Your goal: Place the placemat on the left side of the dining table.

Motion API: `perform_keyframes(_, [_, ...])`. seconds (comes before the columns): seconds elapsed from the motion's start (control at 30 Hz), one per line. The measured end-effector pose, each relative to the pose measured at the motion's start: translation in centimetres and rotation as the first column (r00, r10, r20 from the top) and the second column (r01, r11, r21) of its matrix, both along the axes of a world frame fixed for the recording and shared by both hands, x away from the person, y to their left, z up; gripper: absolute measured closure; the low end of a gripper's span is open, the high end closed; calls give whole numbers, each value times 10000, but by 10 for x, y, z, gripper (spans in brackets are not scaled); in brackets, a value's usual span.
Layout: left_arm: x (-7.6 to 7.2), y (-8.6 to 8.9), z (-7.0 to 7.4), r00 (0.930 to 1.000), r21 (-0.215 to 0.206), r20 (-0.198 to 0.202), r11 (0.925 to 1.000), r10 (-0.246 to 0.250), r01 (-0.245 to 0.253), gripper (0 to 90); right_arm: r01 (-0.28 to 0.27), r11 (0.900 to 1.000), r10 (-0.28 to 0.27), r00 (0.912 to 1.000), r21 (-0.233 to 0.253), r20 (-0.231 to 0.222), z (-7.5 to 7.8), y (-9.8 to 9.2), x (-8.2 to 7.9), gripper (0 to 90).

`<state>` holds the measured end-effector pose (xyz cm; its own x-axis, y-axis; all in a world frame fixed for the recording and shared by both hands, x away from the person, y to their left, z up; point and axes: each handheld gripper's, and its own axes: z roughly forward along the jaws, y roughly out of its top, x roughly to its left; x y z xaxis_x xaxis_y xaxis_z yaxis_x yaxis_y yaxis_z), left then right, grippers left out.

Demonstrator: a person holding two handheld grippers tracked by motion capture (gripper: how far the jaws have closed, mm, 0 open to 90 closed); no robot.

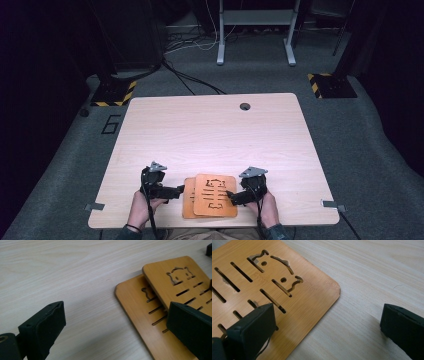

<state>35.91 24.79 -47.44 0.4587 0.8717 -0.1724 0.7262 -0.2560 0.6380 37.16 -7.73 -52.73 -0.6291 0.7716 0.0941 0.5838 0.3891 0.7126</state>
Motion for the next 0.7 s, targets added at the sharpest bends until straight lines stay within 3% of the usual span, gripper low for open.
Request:
perform_keyframes(0.17, [1,-10,-1,9997,-256,-125,9995,-200,197,24,-4,10000,4,10000,22,-3,0,0,0,0])
perform_keyframes(0.2, [2,-11,-1,9988,-102,-183,9990,-447,445,24,12,10000,-12,10000,6,5,0,0,0,0])
perform_keyframes(0.5, [4,-26,-2,9945,-645,-539,9942,-894,859,37,1,10000,-1,10000,21,3,0,0,0,0])
perform_keyframes(0.7, [7,-39,-3,9897,-628,-803,9915,-1186,1138,38,38,10000,-38,10000,21,5,0,0,0,0])
